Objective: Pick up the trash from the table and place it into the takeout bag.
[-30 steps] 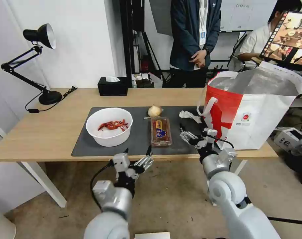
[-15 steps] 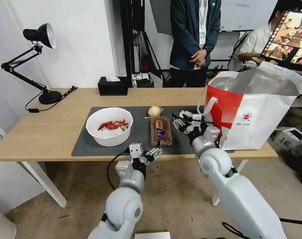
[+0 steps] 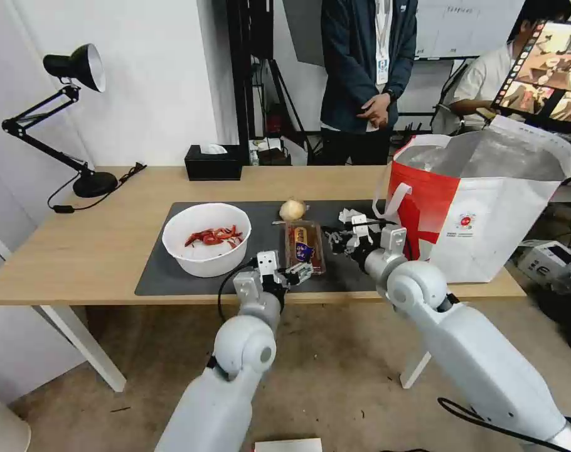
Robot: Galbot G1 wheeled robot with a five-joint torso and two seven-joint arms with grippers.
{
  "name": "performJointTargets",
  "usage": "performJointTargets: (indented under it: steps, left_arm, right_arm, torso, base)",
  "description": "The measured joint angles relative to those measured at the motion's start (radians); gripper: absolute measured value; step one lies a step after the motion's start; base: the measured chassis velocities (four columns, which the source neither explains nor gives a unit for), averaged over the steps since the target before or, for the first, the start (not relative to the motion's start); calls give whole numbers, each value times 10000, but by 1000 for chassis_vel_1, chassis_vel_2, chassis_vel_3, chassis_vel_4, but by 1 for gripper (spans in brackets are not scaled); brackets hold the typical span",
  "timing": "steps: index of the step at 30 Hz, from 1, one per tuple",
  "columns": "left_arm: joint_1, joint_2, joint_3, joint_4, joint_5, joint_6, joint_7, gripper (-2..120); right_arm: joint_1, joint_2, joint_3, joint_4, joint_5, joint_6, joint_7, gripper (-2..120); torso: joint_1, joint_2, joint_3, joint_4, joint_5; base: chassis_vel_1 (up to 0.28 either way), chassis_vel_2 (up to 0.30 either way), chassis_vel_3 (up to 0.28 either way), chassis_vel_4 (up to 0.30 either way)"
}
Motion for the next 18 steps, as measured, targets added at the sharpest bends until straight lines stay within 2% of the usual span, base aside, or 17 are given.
performJointTargets:
  steps: [4, 8, 12, 18]
  left_arm:
    - [-694, 268, -26, 405, -1106, 494, -233, 100]
    - [-1233, 463, -64, 842, -1664, 813, -278, 100]
    - [-1698, 586, -56, 1333, -2056, 1016, -269, 100]
    - [-1951, 670, -31, 1650, -2285, 1221, -234, 100]
  right_arm:
    - [42, 0, -2, -84, -93, -29, -217, 0]
    - [19, 46, 50, -213, -286, -37, -489, 0]
    - [50, 176, 118, -471, -370, -136, -696, 0]
    - [318, 424, 112, -888, -336, -518, -784, 0]
  torso:
    - [0, 0, -1, 0, 0]
    - [0, 0, -1, 0, 0]
    - [0, 0, -1, 0, 0]
    - [0, 0, -1, 0, -1]
  base:
    - [0, 0, 0, 0]
    - [0, 0, 0, 0]
    - [0, 0, 0, 0]
    - [0, 0, 0, 0]
